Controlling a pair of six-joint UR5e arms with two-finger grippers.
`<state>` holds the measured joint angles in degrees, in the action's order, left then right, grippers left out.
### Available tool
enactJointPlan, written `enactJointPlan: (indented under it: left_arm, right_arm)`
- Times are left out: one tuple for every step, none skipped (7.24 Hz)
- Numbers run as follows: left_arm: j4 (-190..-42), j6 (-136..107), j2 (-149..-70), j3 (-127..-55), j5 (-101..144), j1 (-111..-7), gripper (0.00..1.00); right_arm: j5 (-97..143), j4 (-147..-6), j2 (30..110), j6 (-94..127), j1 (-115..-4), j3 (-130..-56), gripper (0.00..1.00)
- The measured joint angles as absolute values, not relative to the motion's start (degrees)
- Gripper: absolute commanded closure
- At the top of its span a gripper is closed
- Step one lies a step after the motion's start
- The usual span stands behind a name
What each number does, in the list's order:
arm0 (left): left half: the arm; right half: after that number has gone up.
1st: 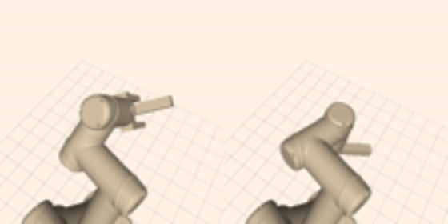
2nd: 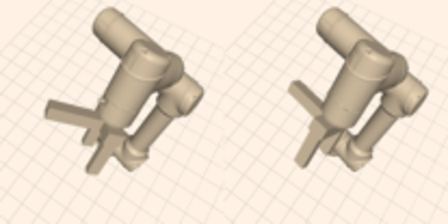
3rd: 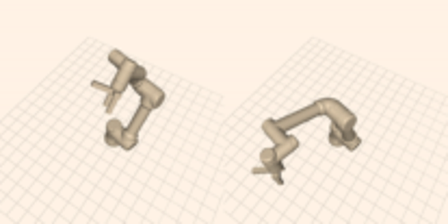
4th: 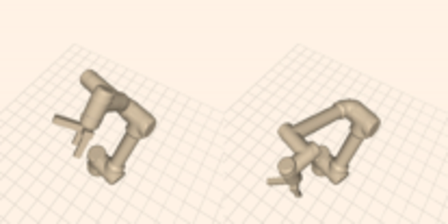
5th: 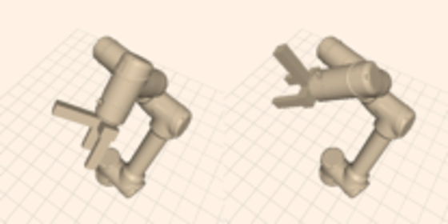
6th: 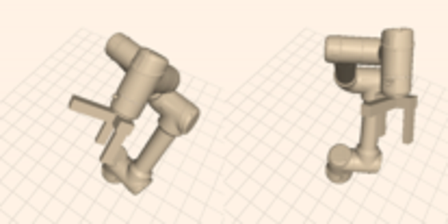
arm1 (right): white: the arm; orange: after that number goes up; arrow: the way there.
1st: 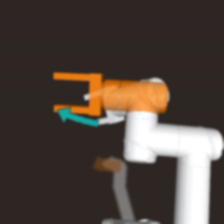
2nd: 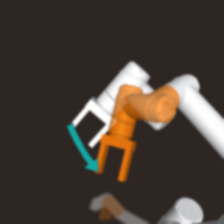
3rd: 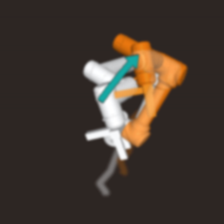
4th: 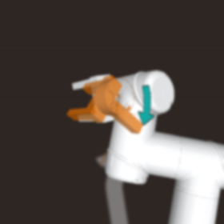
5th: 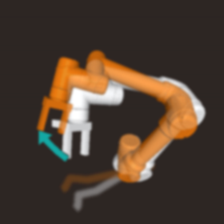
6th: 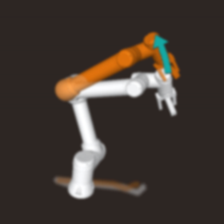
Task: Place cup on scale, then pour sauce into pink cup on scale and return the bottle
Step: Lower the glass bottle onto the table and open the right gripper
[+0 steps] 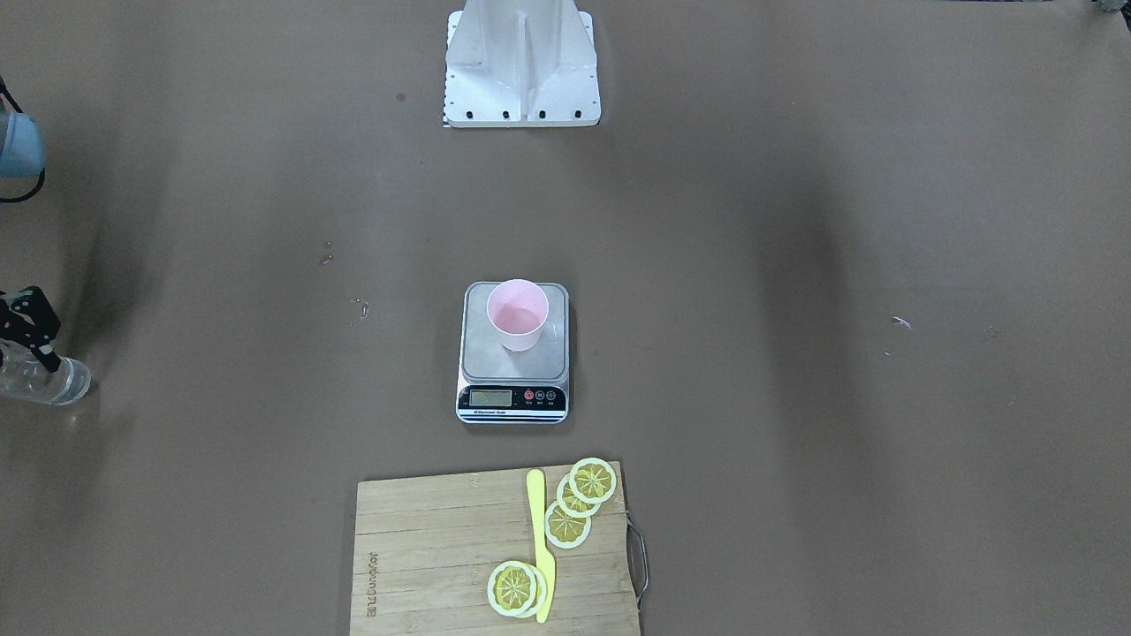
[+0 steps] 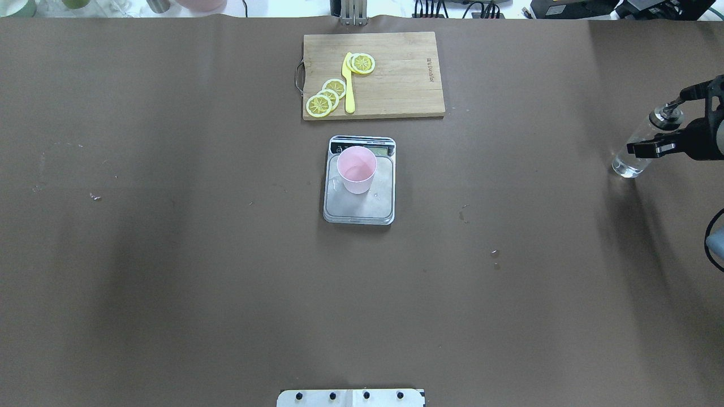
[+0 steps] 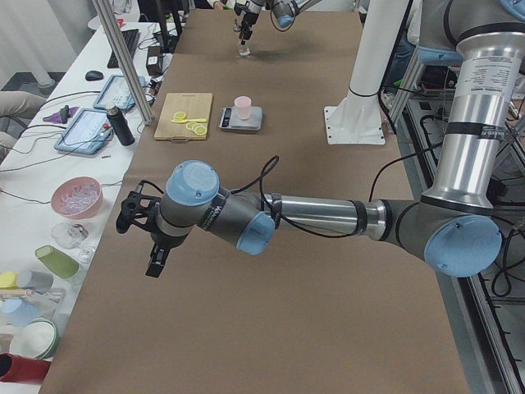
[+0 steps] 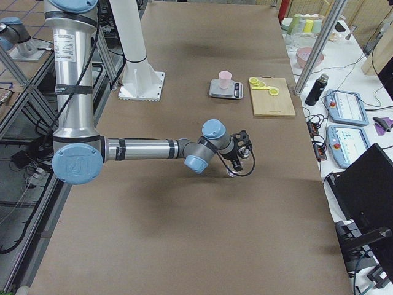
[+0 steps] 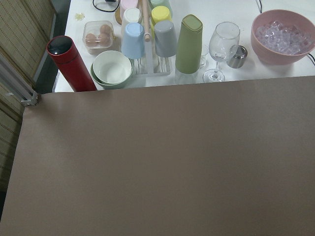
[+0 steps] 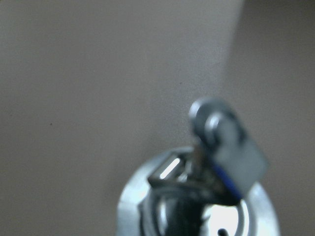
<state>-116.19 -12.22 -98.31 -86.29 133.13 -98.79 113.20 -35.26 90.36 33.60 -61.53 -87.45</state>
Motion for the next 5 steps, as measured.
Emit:
enactJointPlan:
  left_arm:
    - [-116.2,-12.2,-98.3,-86.3,133.1,-98.8,0.02]
    - [-116.2,-12.2,-98.3,-86.3,133.1,-98.8,0.02]
    - [-116.2,-12.2,-98.3,-86.4,133.1,-98.8,0.02]
    - [-116.2,-12.2,-98.3,-86.4,133.1,-98.8,0.02]
    - [-116.2,-12.2,-98.3,-86.4,133.2,-98.8,0.02]
  right_arm:
    - [112.0,-34.6,90.4,33.6,-61.0,-87.3,1.00]
    - [111.2,-34.2,90.4,33.6,-60.6,-87.1,1.00]
    - [110.6,-34.0,90.3,33.5,-60.1,-87.0,1.00]
    - [110.2,-33.9,90.2,33.4,-59.8,-87.0,1.00]
    - [110.1,-33.9,90.0,33.4,-59.6,-86.9,1.00]
